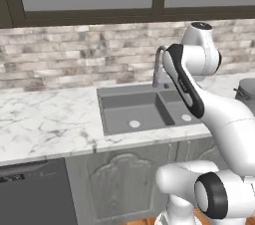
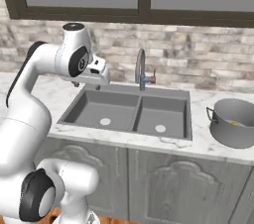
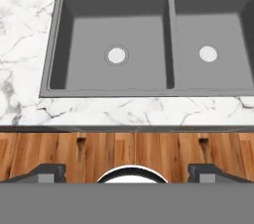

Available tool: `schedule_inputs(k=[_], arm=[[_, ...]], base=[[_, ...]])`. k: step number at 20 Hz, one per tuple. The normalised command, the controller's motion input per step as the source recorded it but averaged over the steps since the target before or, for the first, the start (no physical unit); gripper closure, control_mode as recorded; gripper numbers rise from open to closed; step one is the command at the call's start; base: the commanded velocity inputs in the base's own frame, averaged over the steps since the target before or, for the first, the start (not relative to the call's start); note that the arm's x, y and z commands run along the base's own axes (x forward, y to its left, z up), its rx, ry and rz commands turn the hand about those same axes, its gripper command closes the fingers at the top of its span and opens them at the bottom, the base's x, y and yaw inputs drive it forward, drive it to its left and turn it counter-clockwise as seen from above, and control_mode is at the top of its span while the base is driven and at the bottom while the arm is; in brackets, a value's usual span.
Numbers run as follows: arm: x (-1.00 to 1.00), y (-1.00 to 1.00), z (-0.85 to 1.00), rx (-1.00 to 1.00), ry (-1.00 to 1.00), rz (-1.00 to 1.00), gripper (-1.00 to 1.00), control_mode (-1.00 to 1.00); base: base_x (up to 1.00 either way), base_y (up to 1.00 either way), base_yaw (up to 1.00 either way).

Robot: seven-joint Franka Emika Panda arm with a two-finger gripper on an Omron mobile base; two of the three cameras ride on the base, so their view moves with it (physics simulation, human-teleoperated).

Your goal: Dump the lemon from the pot into the sink. Then turn on the water and wash the lemon. Then turn off the water and put the lemon back in the pot.

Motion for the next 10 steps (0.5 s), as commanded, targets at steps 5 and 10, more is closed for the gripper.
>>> schedule_inputs(k=[5,10], arm=[[0.0,0.0,0.0,0.0,0.0,0.0,-1.0,1.0],[0.0,0.0,0.0,0.0,0.0,0.0,-1.0,1.0]], base=[[0.0,-0.64,0.0],[0.02,-0.65,0.0]])
